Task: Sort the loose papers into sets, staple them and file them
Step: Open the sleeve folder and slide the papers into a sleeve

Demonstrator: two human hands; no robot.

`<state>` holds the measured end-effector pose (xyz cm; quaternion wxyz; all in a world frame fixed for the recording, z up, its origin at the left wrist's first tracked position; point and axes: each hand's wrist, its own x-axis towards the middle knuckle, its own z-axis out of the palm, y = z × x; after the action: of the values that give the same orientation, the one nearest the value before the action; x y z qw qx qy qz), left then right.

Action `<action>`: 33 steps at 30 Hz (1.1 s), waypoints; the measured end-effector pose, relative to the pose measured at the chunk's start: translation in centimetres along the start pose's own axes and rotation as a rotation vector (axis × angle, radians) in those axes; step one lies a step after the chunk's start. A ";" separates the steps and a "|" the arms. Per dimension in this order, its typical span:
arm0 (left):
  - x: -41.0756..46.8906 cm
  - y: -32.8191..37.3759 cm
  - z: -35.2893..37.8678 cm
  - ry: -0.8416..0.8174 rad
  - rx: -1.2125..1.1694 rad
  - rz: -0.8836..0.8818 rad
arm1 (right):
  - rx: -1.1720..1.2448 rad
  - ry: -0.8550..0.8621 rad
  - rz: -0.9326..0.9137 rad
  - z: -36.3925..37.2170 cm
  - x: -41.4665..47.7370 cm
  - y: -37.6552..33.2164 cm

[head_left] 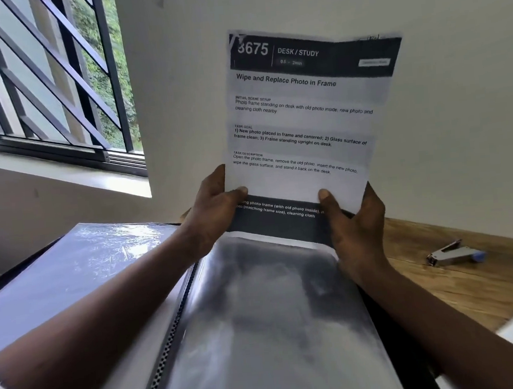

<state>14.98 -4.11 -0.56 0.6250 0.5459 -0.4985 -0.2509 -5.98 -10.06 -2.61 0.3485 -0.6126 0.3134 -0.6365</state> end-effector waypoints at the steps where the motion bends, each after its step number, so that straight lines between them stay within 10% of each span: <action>1: 0.3 0.2 -0.4 -0.061 0.081 0.016 | 0.012 0.011 0.002 -0.2 0.2 0.0; 7: 1.2 1.3 -4.0 -0.276 0.128 -0.068 | 0.091 -0.006 0.055 -0.2 1.6 -1.3; 11: 1.7 -0.4 -4.7 -0.051 -0.080 -0.116 | 0.289 0.048 0.312 1.0 0.1 -0.7; 18: 1.1 -3.4 -4.5 0.337 -0.437 -0.240 | -0.940 -0.656 -0.343 1.4 -2.2 1.0; 33: 0.1 -2.6 -4.1 0.380 -0.435 -0.167 | -0.893 -0.731 -0.334 1.3 -1.0 -2.4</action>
<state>19.32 -3.10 -2.62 0.7866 0.4754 -0.2603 -0.2958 -4.82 -7.84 -1.16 0.0380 -0.9199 0.3096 -0.2375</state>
